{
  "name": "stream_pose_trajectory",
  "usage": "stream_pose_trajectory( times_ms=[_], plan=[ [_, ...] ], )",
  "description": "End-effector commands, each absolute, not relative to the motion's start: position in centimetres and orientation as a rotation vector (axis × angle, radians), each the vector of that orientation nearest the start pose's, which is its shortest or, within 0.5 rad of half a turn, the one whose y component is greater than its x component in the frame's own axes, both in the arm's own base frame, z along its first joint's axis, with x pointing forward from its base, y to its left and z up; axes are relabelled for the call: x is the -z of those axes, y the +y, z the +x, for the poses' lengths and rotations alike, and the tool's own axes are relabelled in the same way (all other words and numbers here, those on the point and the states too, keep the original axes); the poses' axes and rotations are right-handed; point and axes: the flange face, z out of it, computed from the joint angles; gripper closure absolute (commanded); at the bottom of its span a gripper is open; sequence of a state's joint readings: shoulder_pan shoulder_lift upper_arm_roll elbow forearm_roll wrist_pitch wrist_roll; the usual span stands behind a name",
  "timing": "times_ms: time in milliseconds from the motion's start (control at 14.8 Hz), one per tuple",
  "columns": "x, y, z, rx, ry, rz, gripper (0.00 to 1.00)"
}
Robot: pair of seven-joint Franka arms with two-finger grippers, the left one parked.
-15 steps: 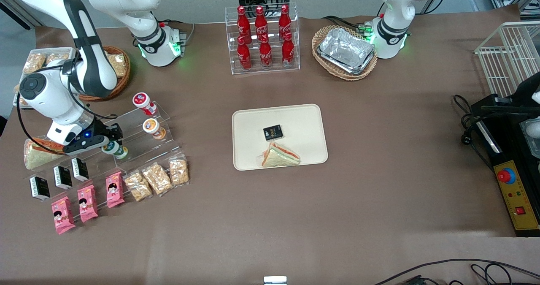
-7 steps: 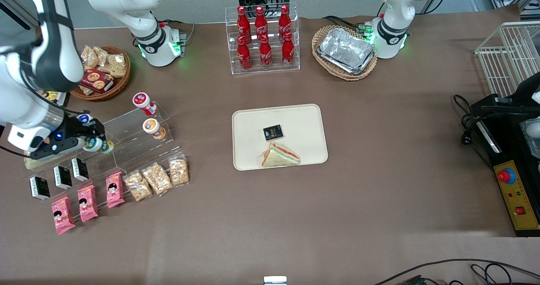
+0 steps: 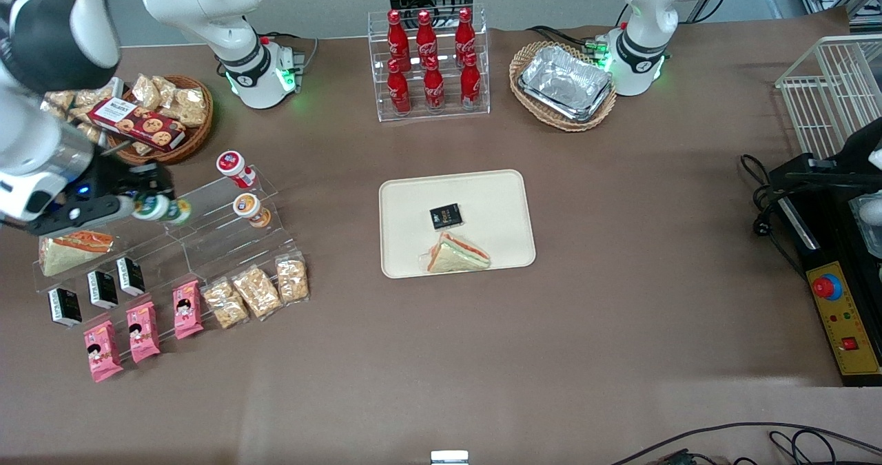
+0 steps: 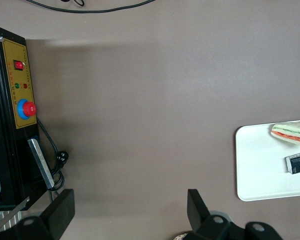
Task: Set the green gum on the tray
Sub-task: 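Lift the gum bottle out of the rack and carry it to the tray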
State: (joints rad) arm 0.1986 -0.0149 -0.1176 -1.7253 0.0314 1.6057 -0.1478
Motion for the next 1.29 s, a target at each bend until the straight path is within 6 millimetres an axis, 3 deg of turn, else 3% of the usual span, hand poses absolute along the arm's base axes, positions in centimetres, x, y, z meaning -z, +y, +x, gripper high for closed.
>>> stream_pose_trajectory(
  times_ms=[0, 339, 475, 610, 814, 1017, 1220],
  plan=[
    [-57.9, 13.3, 52.3, -0.216, -0.122, -3.056, 0.66],
    [-57.1, 26.3, 48.5, -0.197, 0.180, -3.045, 0.66],
    [-54.5, 31.3, 46.7, -0.184, 0.285, -3.056, 0.65],
    [-50.3, 35.4, 44.8, -0.148, 0.408, -3.043, 0.65],
    [-42.6, 36.9, 42.8, -0.042, 0.470, -3.026, 0.65],
    [-34.4, 36.3, 42.1, 0.018, 0.492, -3.010, 0.65],
    [-29.3, 36.5, 42.5, 0.037, 0.541, -3.012, 0.65]
  ],
)
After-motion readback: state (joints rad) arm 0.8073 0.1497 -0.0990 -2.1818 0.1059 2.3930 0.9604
